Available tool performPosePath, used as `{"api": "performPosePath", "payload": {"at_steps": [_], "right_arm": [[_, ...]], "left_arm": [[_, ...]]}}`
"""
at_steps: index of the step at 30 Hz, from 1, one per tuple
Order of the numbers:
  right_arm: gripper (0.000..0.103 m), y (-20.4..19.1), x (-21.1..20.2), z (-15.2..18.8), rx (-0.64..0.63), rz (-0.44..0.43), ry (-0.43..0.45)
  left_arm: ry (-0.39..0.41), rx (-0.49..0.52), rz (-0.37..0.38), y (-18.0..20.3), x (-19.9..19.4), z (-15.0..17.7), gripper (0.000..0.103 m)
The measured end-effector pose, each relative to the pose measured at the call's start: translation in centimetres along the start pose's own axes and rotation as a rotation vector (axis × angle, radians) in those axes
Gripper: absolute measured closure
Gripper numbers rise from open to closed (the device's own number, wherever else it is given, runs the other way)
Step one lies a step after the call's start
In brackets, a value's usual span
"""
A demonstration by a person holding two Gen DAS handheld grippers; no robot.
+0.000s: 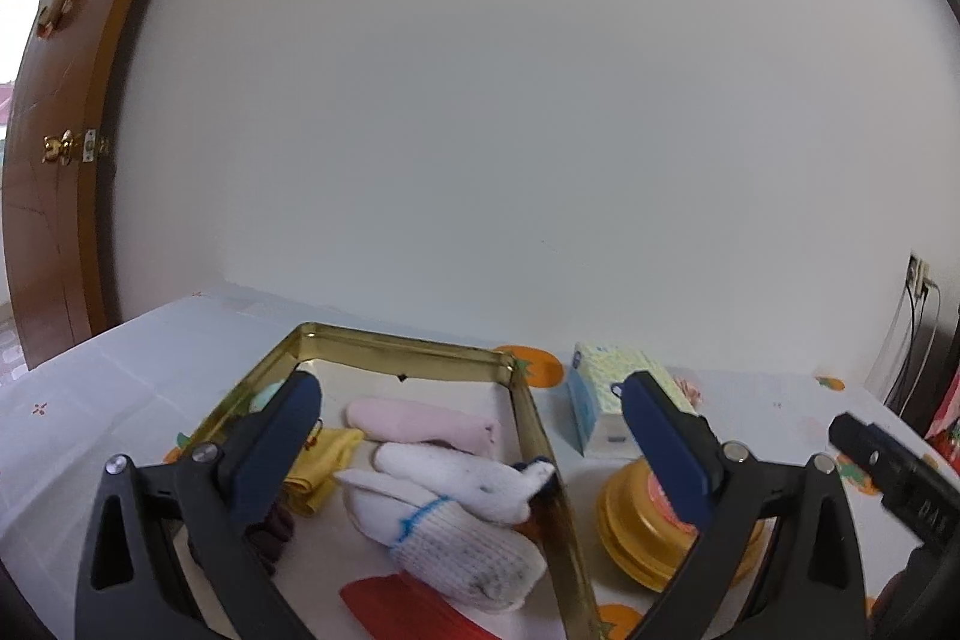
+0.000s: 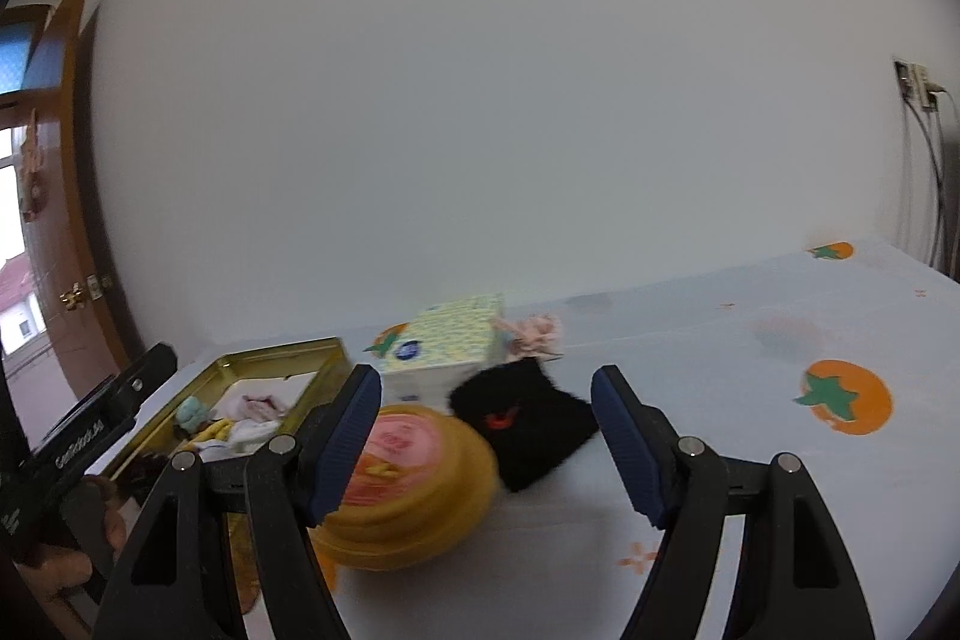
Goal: Organize soft objects
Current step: 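Move the right tool to the black wristband and grasp it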
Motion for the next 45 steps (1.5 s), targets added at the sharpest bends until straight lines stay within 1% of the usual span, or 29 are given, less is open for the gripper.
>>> {"api": "performPosePath", "payload": {"at_steps": [4,10,13,16,19,23,26,30,32,34,35,37,39,43,44,45], "right_arm": [[0.028,1.4,-0.1,-0.1,0.007,0.025,-0.003],[0.028,3.4,-0.1,-0.2,0.025,0.054,-0.014],[0.028,4.6,0.4,-0.2,0.023,0.069,-0.034],[0.028,5.7,1.9,-0.2,0.020,0.088,-0.079],[0.028,6.4,4.4,0.3,0.029,0.061,-0.172],[0.028,7.0,7.5,1.2,0.051,0.005,-0.286],[0.028,6.4,9.7,1.5,0.020,-0.043,-0.351],[0.030,4.5,11.5,2.0,-0.076,-0.119,-0.403],[0.033,3.5,12.6,2.5,-0.133,-0.149,-0.445],[0.043,3.0,13.6,3.1,-0.161,-0.156,-0.488],[0.044,2.9,14.3,3.6,-0.163,-0.167,-0.525],[0.046,2.6,14.9,4.3,-0.154,-0.200,-0.571],[0.046,2.4,15.0,4.6,-0.156,-0.211,-0.583],[0.047,2.0,15.0,5.0,-0.197,-0.199,-0.597],[0.049,1.9,15.0,5.1,-0.224,-0.191,-0.594],[0.055,1.9,14.9,5.1,-0.243,-0.181,-0.590]], "left_arm": [[-0.032,0.020,0.020,1.3,0.4,0.8,0.001],[-0.051,0.007,0.033,2.8,0.3,1.4,0.001],[-0.064,0.010,0.044,4.1,0.4,1.9,0.001],[-0.072,0.014,0.063,5.6,0.4,2.3,0.001],[-0.087,0.018,0.075,7.0,0.6,2.6,0.001],[-0.094,0.062,0.071,8.8,0.8,3.0,0.001],[-0.099,0.075,0.076,9.2,1.0,3.1,0.001],[-0.110,0.022,0.070,8.2,1.3,3.0,0.001],[-0.124,-0.006,0.068,7.7,1.6,3.2,0.001],[-0.144,-0.036,0.063,7.2,2.0,3.3,0.001],[-0.148,-0.042,0.062,7.0,2.1,3.4,0.001],[-0.155,-0.055,0.062,6.8,2.3,3.5,0.001],[-0.159,-0.051,0.064,7.0,2.4,3.6,0.001],[-0.164,-0.016,0.072,7.9,2.5,3.7,0.001],[-0.163,-0.009,0.074,8.0,2.5,3.7,0.001],[-0.162,-0.003,0.076,8.2,2.4,3.7,0.001]]}}
Point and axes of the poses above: each gripper's, at about its wrist camera, not at the fingertips, and x roughly the way its jaws point, y to its right, z to its underside, the point moved 8 cm from there along x, roughly the way its jaws point, and after that the axes turned 4 degrees about z, right-handed, at the moved point
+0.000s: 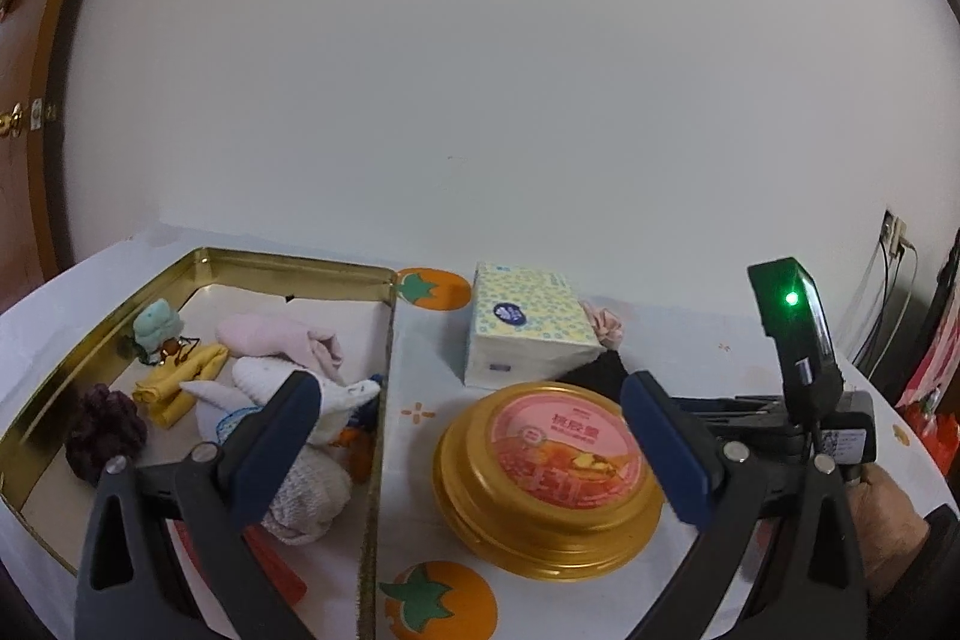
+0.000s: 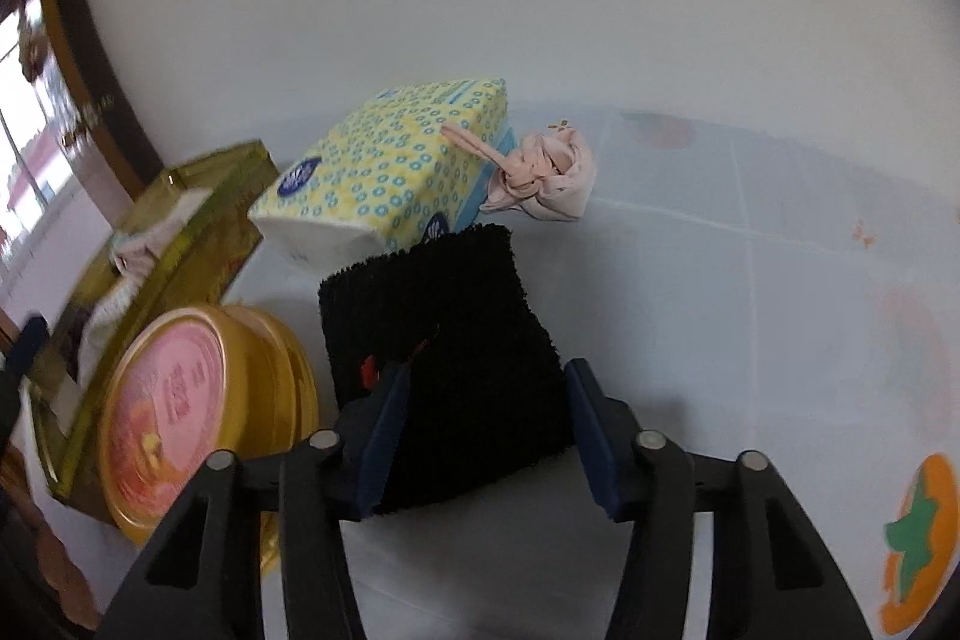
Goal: Organize soft objects
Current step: 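Move the right tool to the black wristband and grasp it, then grasp the pink hair tie with the left tool while the right tool holds the wristband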
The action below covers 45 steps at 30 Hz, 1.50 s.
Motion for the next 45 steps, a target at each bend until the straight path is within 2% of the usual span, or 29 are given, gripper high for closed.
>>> {"api": "performPosePath", "payload": {"at_steps": [3,6,13,17,20,25,28,29,32,35,37,38,42,45], "right_arm": [[0.078,0.4,-0.3,0.1,0.003,0.002,0.006],[0.083,0.8,-0.7,0.2,0.017,-0.017,0.011],[0.085,5.1,-3.8,0.0,0.089,0.142,0.103],[0.085,9.2,-5.3,0.3,0.236,0.141,0.140],[0.085,11.6,-6.3,0.5,0.342,0.124,0.187],[0.084,13.1,-8.0,0.1,0.380,0.153,0.257],[0.084,14.6,-9.2,-0.1,0.378,0.191,0.292],[0.084,15.1,-9.4,0.0,0.391,0.194,0.300],[0.084,17.7,-10.2,0.4,0.437,0.205,0.316],[0.084,19.6,-10.5,0.7,0.468,0.214,0.318],[0.084,21.0,-10.9,1.1,0.493,0.217,0.320],[0.084,21.7,-11.1,1.3,0.510,0.213,0.324],[0.084,23.4,-12.0,1.6,0.533,0.219,0.333],[0.084,23.7,-11.9,1.8,0.550,0.212,0.338]], "left_arm": [[-0.005,0.007,-0.002,0.1,0.1,0.1,0.001],[-0.016,0.008,-0.007,0.0,0.3,0.2,0.001],[-0.022,0.009,-0.008,0.0,0.5,0.3,0.001],[-0.023,0.021,0.011,0.6,0.8,0.2,0.001],[-0.009,0.039,0.059,2.1,1.1,-0.3,0.003],[0.000,0.171,0.056,7.4,3.0,-3.3,0.008],[-0.050,0.207,0.066,10.9,5.7,-4.3,0.016],[-0.067,0.229,0.058,12.0,6.9,-4.4,0.024],[-0.144,0.272,0.038,14.9,10.3,-3.7,0.039],[-0.229,0.278,-0.014,17.0,14.5,-2.4,0.043],[-0.276,0.285,-0.071,18.0,17.0,-1.6,0.045],[-0.303,0.278,-0.122,18.2,18.4,-1.2,0.047],[-0.312,0.276,-0.306,18.2,21.5,-1.0,0.047],[-0.339,0.259,-0.383,17.7,23.4,-0.7,0.047]]}}
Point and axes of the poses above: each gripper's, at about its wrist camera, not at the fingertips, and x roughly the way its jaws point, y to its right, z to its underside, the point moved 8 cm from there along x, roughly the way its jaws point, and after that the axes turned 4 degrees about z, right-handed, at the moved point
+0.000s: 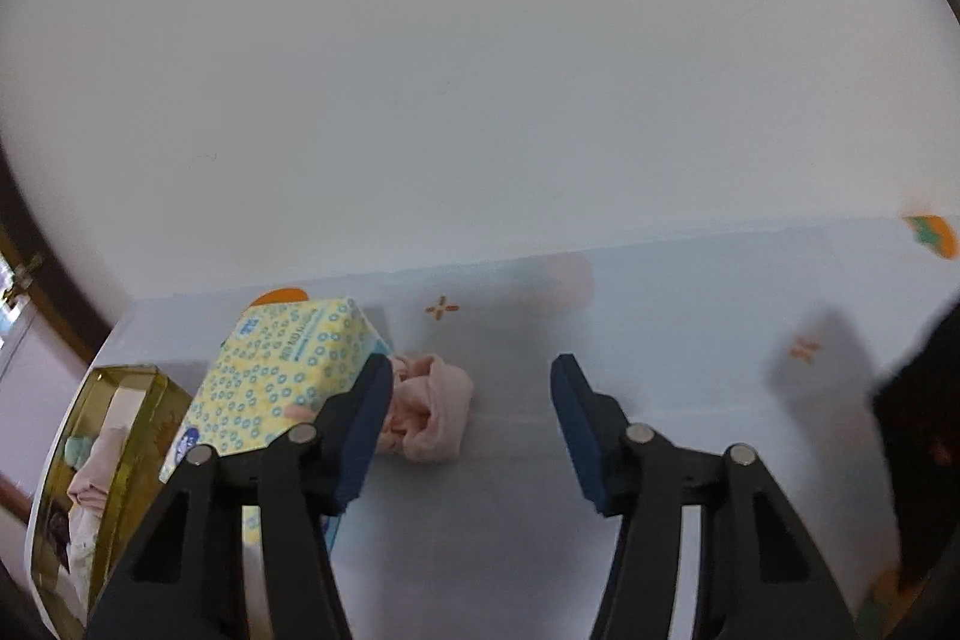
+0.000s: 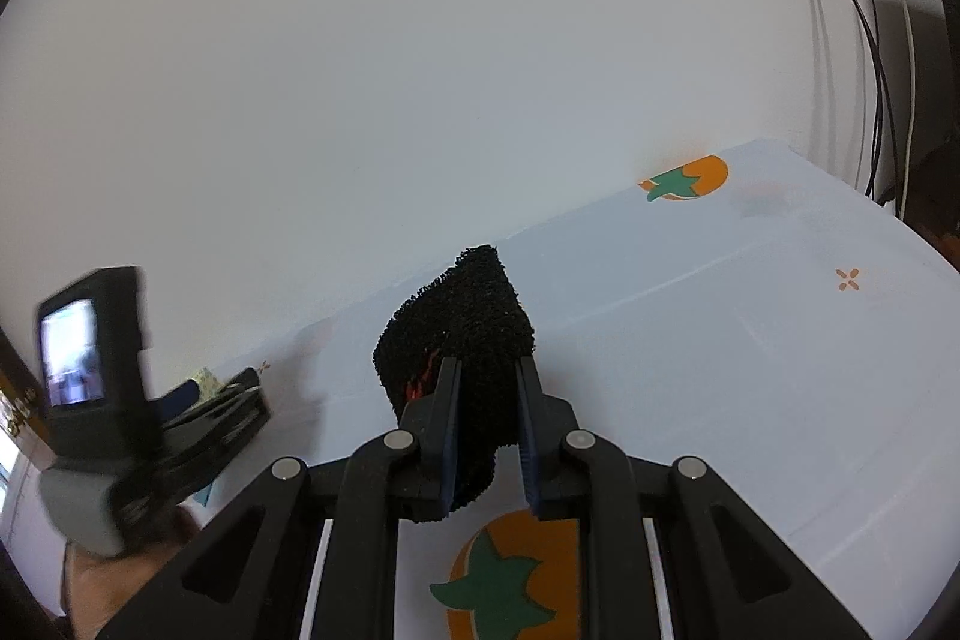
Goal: Organize soft objects
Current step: 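Grasp the pink hair tie with the left tool while the right tool holds the wristband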
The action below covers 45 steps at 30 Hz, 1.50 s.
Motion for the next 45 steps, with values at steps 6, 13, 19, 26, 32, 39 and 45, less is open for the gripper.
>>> {"api": "performPosePath", "payload": {"at_steps": [6,13,19,26,32,39,45], "right_arm": [[0.084,-0.7,0.1,0.0,0.002,-0.016,-0.002],[0.084,-0.4,0.2,-0.2,0.025,-0.024,-0.008],[0.084,0.4,0.0,-0.5,0.056,-0.013,0.004],[0.084,1.2,0.2,-0.8,0.076,-0.002,0.014],[0.084,1.2,-0.2,-1.1,0.109,-0.035,0.026],[0.084,0.9,0.0,-0.9,0.128,-0.070,0.025],[0.084,0.3,0.3,-0.3,0.125,-0.077,0.030]], "left_arm": [[-0.090,-0.065,-0.101,-1.4,2.7,1.4,0.047],[-0.186,-0.204,-0.088,-3.1,4.3,2.8,0.035],[-0.161,-0.129,0.024,-1.8,3.9,2.8,0.069],[-0.115,-0.109,0.338,0.4,-0.1,4.5,0.087],[-0.008,-0.089,0.702,3.8,-7.9,7.2,0.087],[0.147,-0.060,0.697,2.5,-11.8,8.1,0.087],[0.236,-0.028,0.585,0.1,-10.7,7.1,0.087]]}}
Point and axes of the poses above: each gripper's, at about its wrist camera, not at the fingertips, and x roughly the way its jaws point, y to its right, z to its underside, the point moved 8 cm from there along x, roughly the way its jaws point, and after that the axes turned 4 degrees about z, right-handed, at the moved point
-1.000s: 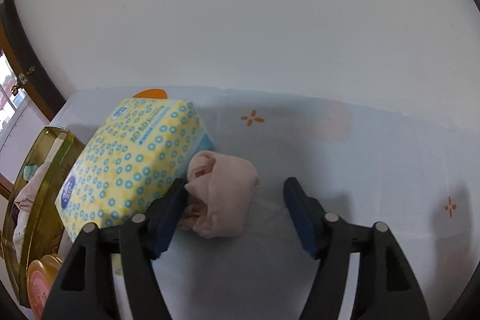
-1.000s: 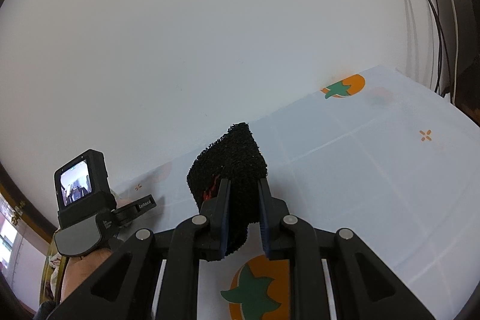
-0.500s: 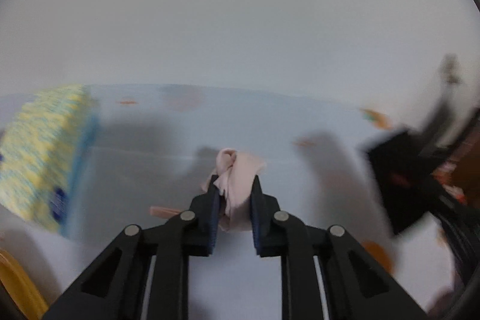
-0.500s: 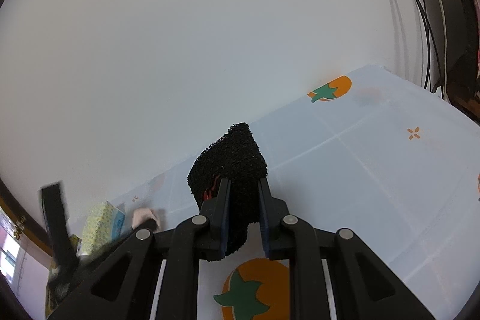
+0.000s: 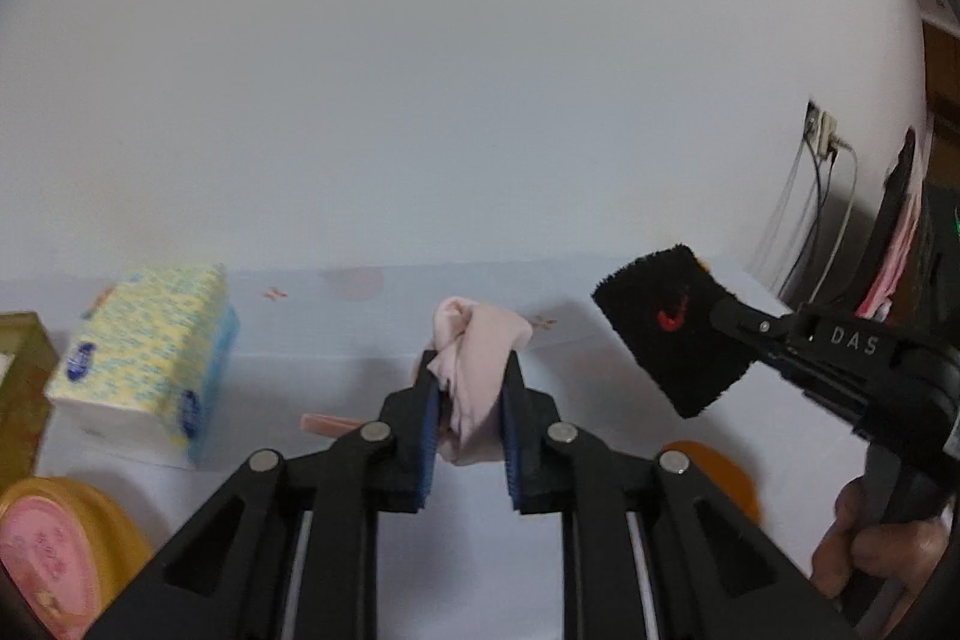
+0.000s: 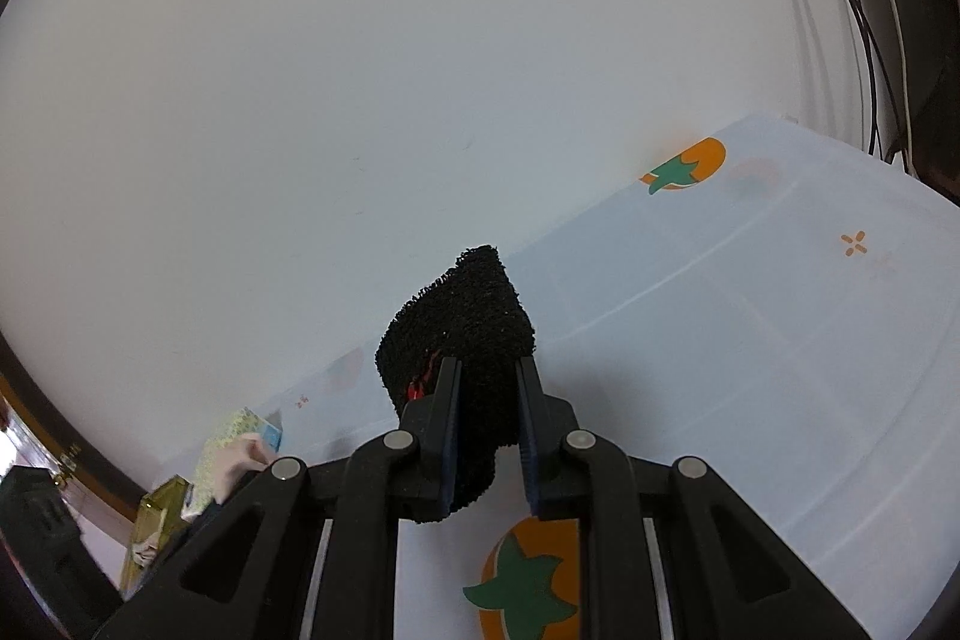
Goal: Organize soft objects
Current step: 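Grasp the pink hair tie with the left tool while the right tool holds the wristband, then carry the pink hair tie and black wristband over the gold tray with both tools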
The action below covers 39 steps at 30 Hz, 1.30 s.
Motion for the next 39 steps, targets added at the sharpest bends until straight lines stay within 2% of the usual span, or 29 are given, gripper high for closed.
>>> {"api": "performPosePath", "payload": {"at_steps": [1,3,16,25,39], "right_arm": [[0.084,-0.1,-0.1,0.2,0.000,-0.002,0.006],[0.084,-0.3,-0.4,0.5,0.011,-0.007,0.028],[0.084,-1.4,-3.6,4.0,-0.003,0.029,0.100],[0.084,-2.8,-6.3,5.4,-0.064,0.065,0.168],[0.084,-6.2,-9.0,7.6,-0.133,0.063,0.229]], "left_arm": [[0.000,-0.007,0.004,-1.5,-0.1,0.0,0.087],[0.007,-0.004,-0.003,-2.3,-0.2,-0.1,0.087],[0.062,0.055,-0.026,-0.1,-1.5,-0.7,0.087],[0.096,0.094,-0.018,-0.5,-3.8,-0.1,0.087],[0.109,0.087,-0.014,-1.1,-5.2,0.2,0.087]]}}
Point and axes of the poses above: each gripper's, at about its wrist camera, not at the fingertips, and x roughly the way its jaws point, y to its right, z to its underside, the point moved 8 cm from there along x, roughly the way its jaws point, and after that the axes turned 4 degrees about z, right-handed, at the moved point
